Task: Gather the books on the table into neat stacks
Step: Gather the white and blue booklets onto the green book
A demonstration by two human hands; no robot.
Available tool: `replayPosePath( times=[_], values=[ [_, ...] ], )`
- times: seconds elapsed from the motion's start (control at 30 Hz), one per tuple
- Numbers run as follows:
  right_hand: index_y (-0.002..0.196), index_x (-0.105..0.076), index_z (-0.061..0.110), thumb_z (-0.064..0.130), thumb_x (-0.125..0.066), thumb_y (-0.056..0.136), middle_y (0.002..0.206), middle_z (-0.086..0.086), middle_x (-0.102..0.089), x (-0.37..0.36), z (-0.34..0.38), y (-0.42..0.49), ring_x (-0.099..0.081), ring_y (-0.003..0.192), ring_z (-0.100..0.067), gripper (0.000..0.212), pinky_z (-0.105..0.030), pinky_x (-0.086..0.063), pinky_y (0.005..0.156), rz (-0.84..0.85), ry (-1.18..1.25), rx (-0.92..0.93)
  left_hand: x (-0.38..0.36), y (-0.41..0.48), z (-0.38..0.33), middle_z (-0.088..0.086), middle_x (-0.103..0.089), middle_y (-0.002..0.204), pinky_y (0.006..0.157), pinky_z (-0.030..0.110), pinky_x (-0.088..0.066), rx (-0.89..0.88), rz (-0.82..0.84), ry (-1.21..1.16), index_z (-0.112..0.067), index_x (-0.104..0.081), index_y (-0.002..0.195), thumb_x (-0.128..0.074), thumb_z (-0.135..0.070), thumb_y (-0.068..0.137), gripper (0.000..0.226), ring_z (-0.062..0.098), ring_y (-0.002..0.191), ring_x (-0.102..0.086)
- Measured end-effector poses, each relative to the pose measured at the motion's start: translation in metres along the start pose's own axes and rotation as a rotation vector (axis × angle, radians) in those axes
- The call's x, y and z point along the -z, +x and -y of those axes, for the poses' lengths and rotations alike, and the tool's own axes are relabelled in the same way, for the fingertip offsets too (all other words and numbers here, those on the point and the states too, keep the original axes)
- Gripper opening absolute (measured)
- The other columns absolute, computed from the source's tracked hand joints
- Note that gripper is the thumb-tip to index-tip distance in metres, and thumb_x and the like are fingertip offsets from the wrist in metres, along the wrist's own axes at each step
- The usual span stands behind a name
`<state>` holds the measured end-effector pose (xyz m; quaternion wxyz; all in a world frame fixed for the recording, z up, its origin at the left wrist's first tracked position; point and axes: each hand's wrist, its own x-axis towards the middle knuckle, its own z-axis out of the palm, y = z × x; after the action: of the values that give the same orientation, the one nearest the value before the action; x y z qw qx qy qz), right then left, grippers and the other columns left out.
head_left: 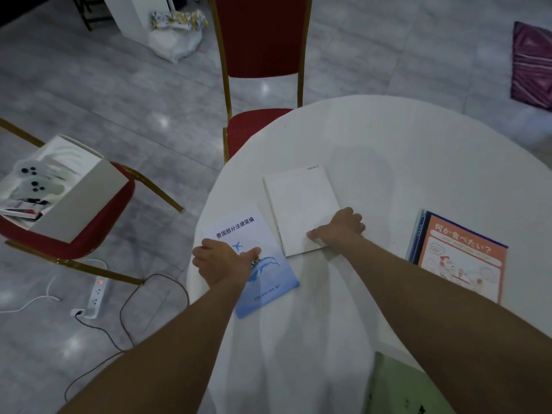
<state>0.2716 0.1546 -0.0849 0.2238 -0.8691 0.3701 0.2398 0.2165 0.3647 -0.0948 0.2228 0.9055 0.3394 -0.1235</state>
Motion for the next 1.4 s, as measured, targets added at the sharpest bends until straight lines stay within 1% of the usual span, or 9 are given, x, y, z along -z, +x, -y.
replayPosePath(
  times=[0.2,0.43,0.53,0.6,0.77,0.93,1.03,1.23,1.4],
  values=[
    [0.146,-0.027,0.003,0.049,-0.09,0.066,0.149,-0.019,-0.035,0.004,-0.021,-0.012,-0.039,0.139,-0.035,0.112,-0.042,-0.04,0.113,0.122,-0.028,-0.024,0.008,0.002,0.004,0.021,-0.045,0.127,0.091,0.044,-0.047,0.111,0.127,-0.003,0.0,-0.038,0.126,-0.091,-0.055,0.048,0.109,0.036,0.118,-0.049],
    [0.135,-0.044,0.003,0.027,-0.092,0.07,0.137,-0.014,-0.054,0.008,-0.056,-0.027,-0.054,0.128,-0.032,0.084,-0.043,-0.048,0.107,0.2,0.267,0.105,0.014,-0.009,0.011,0.017,-0.059,0.122,0.091,0.047,-0.053,-0.052,0.194,-0.263,-0.011,-0.037,0.127,-0.079,-0.018,0.078,0.065,0.039,0.105,-0.061],
    [0.131,-0.044,0.011,0.017,-0.085,0.077,0.129,-0.011,-0.059,0.013,-0.075,-0.036,-0.058,0.119,-0.029,0.069,-0.044,-0.05,0.105,0.205,0.474,0.173,0.023,-0.023,0.015,0.011,-0.065,0.117,0.085,0.043,-0.053,-0.147,0.186,-0.323,-0.019,-0.038,0.123,-0.072,-0.017,0.082,0.053,0.035,0.098,-0.064],
    [0.134,-0.042,0.017,0.011,-0.08,0.08,0.122,-0.005,-0.061,0.018,-0.089,-0.044,-0.06,0.114,-0.026,0.066,-0.043,-0.053,0.1,0.211,0.59,0.22,0.028,-0.036,0.015,0.008,-0.065,0.123,0.092,0.044,-0.051,-0.199,0.188,-0.404,-0.027,-0.034,0.137,-0.066,-0.015,0.084,0.063,0.035,0.105,-0.063],
    [0.127,-0.043,0.028,0.005,-0.074,0.083,0.107,0.007,-0.063,0.039,-0.133,-0.07,-0.062,0.092,-0.007,0.059,-0.024,-0.05,0.067,0.184,0.775,0.25,0.038,-0.079,0.012,0.006,-0.058,0.137,0.101,0.05,-0.048,-0.362,0.172,-0.466,-0.038,-0.019,0.15,-0.054,-0.019,0.093,0.07,0.035,0.116,-0.059],
    [0.121,-0.047,0.027,0.006,-0.073,0.082,0.106,0.003,-0.065,0.06,-0.195,-0.103,-0.066,0.094,-0.017,0.051,-0.04,-0.059,0.079,0.15,0.835,0.265,0.04,-0.13,0.016,-0.001,-0.062,0.126,0.098,0.047,-0.05,-0.428,0.194,-0.593,-0.043,-0.03,0.142,-0.055,-0.018,0.09,0.063,0.029,0.112,-0.062],
    [0.119,-0.049,0.026,0.009,-0.071,0.08,0.108,0.004,-0.064,0.063,-0.237,-0.126,-0.064,0.095,-0.016,0.048,-0.036,-0.056,0.072,0.118,0.869,0.263,0.034,-0.16,0.026,-0.004,-0.065,0.118,0.094,0.049,-0.054,-0.467,0.22,-0.641,-0.046,-0.037,0.134,-0.056,-0.021,0.083,0.06,0.026,0.106,-0.064],
    [0.135,-0.051,0.028,0.012,-0.067,0.075,0.12,0.007,-0.066,0.039,-0.331,-0.172,-0.063,0.107,-0.017,0.063,-0.04,-0.056,0.089,0.098,0.878,0.226,0.011,-0.212,0.05,-0.028,-0.063,0.093,0.071,0.024,-0.05,-0.512,0.225,-0.668,-0.049,-0.047,0.12,-0.059,-0.027,0.074,0.053,0.004,0.089,-0.064],
    [0.123,-0.051,0.022,0.019,-0.067,0.078,0.117,-0.002,-0.066,-0.004,-0.391,-0.196,-0.063,0.097,-0.017,0.048,-0.041,-0.056,0.086,0.101,0.818,0.084,-0.01,-0.243,0.073,-0.026,-0.062,0.085,0.063,0.014,-0.042,-0.509,0.193,-0.63,-0.042,-0.05,0.12,-0.062,-0.022,0.079,0.047,-0.009,0.076,-0.058]
  ],
)
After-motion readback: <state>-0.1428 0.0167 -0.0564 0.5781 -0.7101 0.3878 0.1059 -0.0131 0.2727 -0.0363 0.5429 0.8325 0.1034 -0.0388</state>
